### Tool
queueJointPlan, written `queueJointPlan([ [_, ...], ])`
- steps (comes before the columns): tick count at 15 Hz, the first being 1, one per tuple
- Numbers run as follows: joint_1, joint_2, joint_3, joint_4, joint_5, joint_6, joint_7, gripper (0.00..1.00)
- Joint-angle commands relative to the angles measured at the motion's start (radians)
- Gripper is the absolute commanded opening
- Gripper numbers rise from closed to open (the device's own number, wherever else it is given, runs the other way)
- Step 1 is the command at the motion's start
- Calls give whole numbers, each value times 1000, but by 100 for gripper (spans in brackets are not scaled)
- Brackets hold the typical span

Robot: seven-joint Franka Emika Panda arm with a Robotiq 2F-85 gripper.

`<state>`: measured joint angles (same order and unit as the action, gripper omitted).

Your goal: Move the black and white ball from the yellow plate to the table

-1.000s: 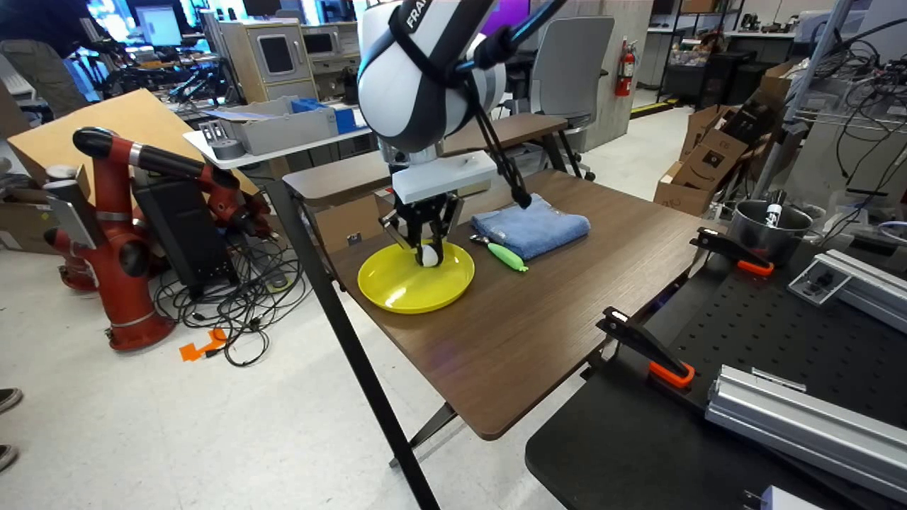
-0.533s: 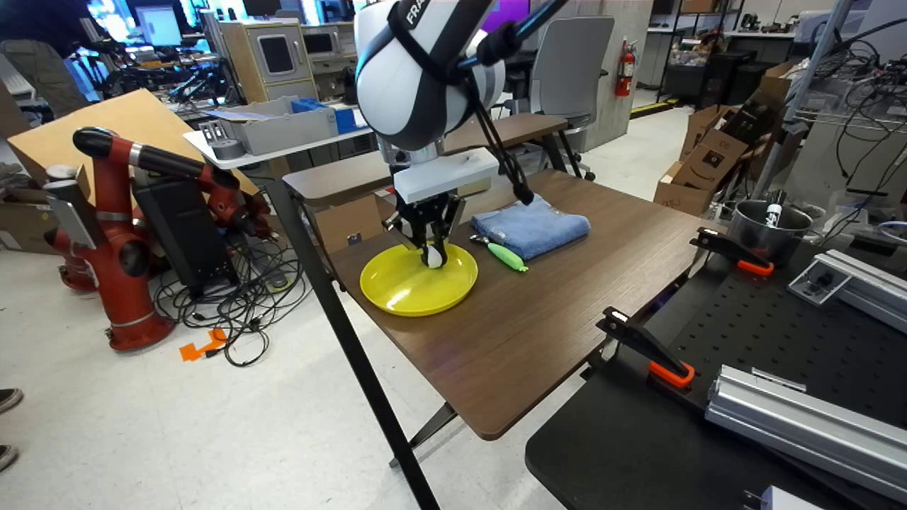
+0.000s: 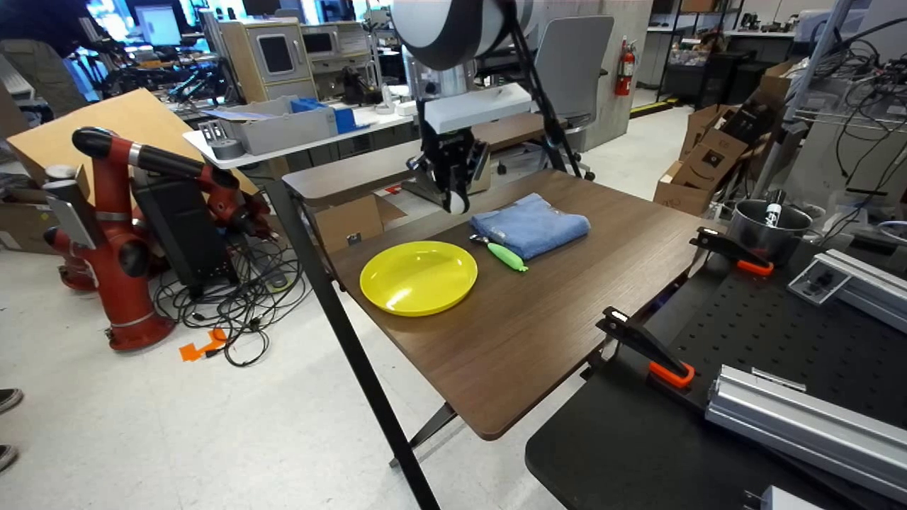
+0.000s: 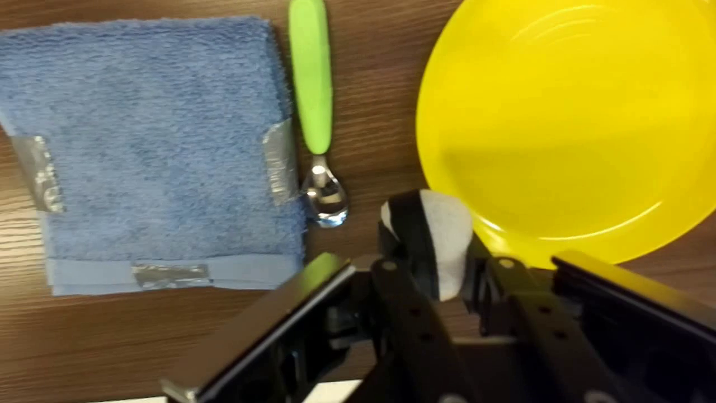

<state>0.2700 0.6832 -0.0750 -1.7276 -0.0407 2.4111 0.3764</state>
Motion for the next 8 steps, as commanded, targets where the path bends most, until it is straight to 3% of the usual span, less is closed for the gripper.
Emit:
queueJointPlan([
  [1,-87,-96,13,-106,8,7,-72,6],
  [8,-275,-120,1,-157,36,-2,-207,6],
])
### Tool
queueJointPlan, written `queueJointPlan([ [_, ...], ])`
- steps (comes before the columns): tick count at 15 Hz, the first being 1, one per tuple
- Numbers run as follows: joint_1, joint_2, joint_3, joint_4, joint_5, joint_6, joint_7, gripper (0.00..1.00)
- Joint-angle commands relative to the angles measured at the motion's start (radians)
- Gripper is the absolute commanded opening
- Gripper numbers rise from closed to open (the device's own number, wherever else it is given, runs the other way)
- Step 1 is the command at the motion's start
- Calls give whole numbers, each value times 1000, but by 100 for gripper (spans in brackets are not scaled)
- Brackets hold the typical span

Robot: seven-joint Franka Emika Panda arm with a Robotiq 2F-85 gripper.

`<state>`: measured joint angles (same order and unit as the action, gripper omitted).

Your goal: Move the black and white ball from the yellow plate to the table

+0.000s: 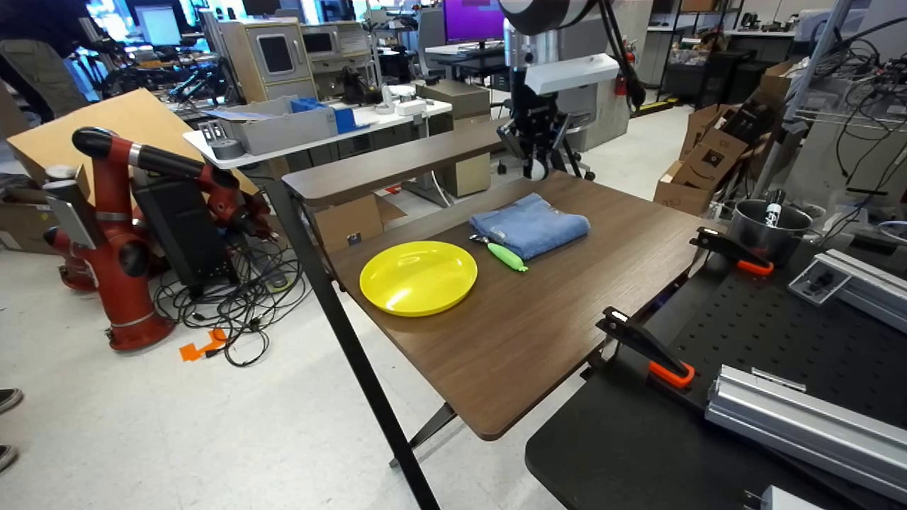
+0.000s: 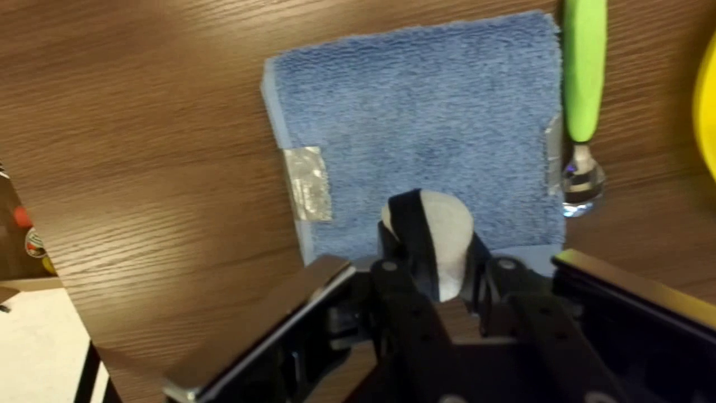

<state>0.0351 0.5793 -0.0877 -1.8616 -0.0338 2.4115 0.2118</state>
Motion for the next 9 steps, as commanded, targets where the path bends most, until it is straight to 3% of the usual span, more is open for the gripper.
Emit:
queueJointPlan([
  [1,-57,-16,14,-33,35,3,-54,6],
  [9,-138,88,-4,34,89,-32,-54,6],
])
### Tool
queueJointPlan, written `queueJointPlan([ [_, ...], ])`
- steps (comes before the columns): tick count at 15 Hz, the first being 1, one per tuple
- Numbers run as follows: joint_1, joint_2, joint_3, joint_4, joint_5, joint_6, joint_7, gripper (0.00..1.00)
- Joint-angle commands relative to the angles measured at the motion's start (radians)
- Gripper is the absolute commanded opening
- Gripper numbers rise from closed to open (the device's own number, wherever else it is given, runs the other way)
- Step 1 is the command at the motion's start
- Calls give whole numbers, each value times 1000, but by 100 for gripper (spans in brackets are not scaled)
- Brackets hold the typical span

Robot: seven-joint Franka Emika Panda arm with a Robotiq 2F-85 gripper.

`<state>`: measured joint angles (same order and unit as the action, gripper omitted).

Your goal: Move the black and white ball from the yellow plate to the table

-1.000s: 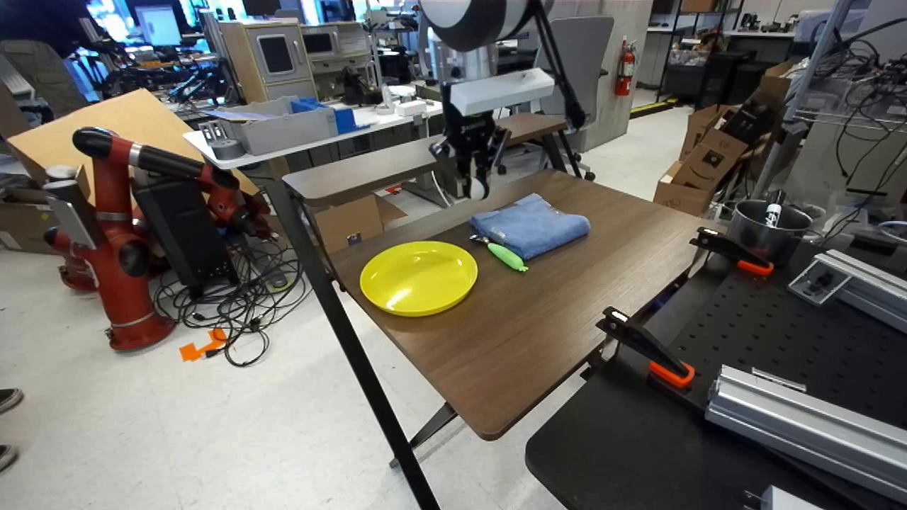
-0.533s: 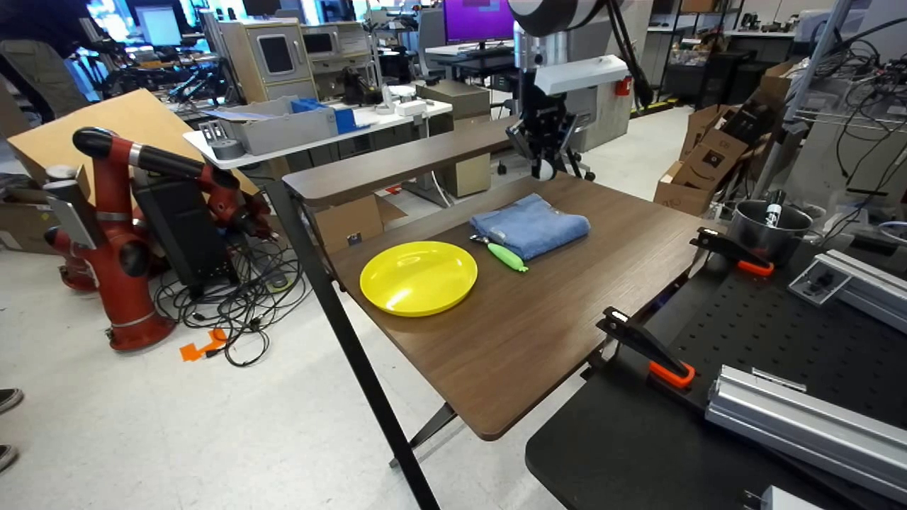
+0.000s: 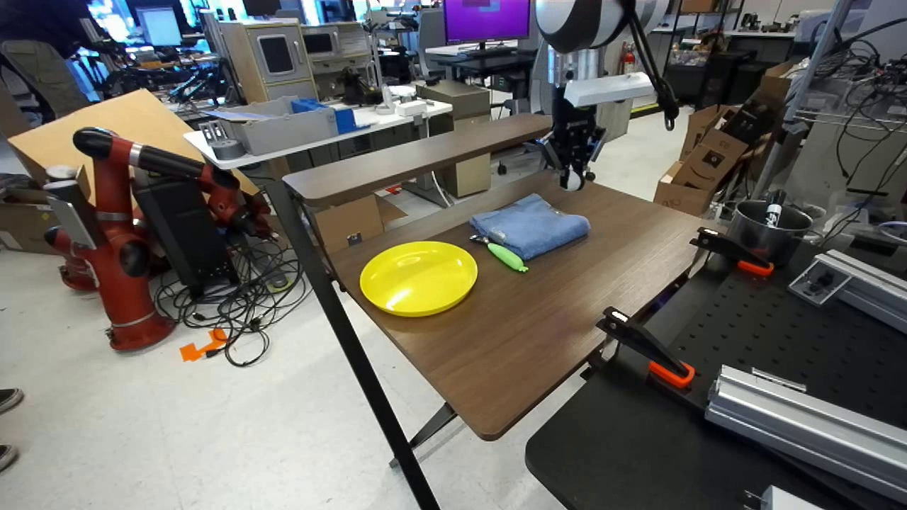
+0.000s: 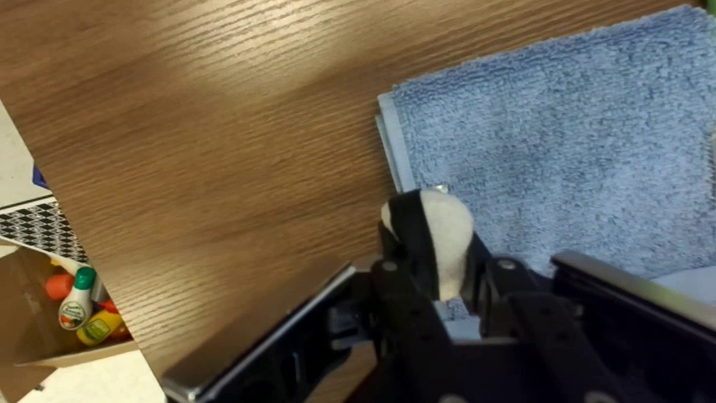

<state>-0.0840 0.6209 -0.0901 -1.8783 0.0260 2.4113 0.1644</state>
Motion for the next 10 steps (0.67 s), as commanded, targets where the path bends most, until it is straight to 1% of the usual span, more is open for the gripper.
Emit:
queueJointPlan([
  [1,-29,67,-3,68,34,-36,-8,6],
  [7,-70,179,-11,161,57,-61,-3,6],
  [10,-80,208,-13,196,67,-79,-2,6],
])
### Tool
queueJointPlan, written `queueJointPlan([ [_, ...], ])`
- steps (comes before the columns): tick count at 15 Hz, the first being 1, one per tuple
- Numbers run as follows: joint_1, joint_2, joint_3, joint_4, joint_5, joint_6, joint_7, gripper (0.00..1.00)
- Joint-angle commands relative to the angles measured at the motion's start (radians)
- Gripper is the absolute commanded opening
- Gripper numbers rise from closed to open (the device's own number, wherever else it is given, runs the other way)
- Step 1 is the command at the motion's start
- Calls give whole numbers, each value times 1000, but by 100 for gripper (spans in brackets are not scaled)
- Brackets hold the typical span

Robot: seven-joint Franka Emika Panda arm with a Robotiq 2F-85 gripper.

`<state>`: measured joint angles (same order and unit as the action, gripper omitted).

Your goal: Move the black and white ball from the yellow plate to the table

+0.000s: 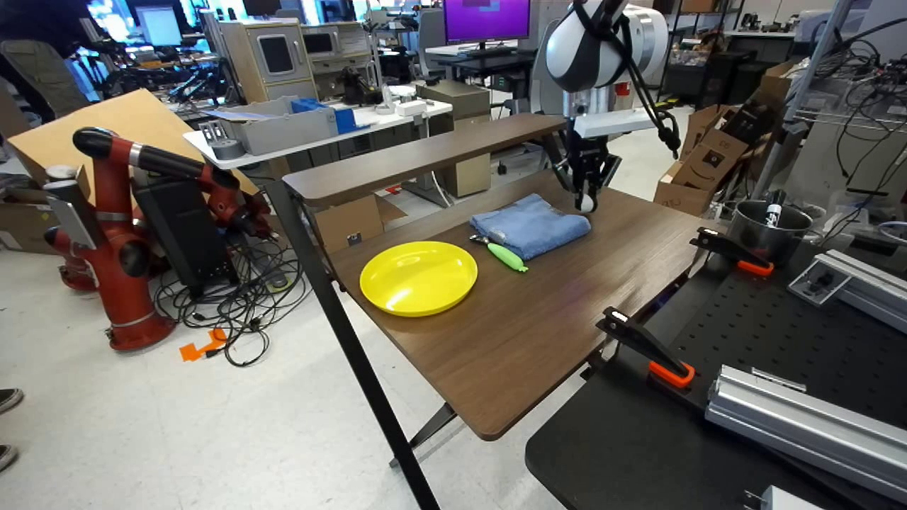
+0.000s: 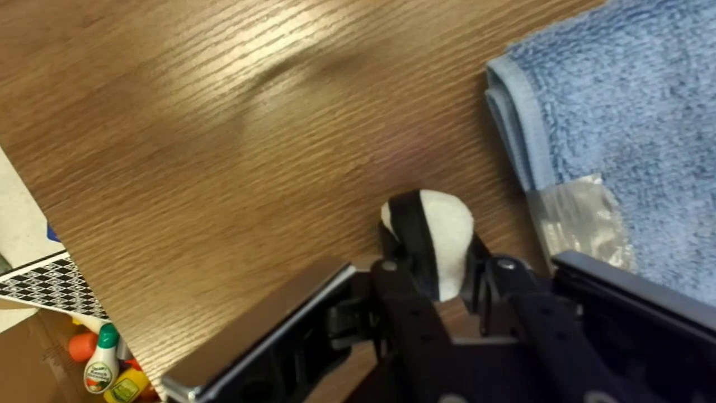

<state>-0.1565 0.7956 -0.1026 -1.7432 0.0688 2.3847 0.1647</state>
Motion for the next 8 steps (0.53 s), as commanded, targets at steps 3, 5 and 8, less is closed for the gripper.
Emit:
queueJointPlan([
  [3,-11,48,0,89,34,-80,7,52],
  [5,-9,50,-1,101,35,-92,10,65],
  [8,-2,48,0,112,26,-137,3,88],
])
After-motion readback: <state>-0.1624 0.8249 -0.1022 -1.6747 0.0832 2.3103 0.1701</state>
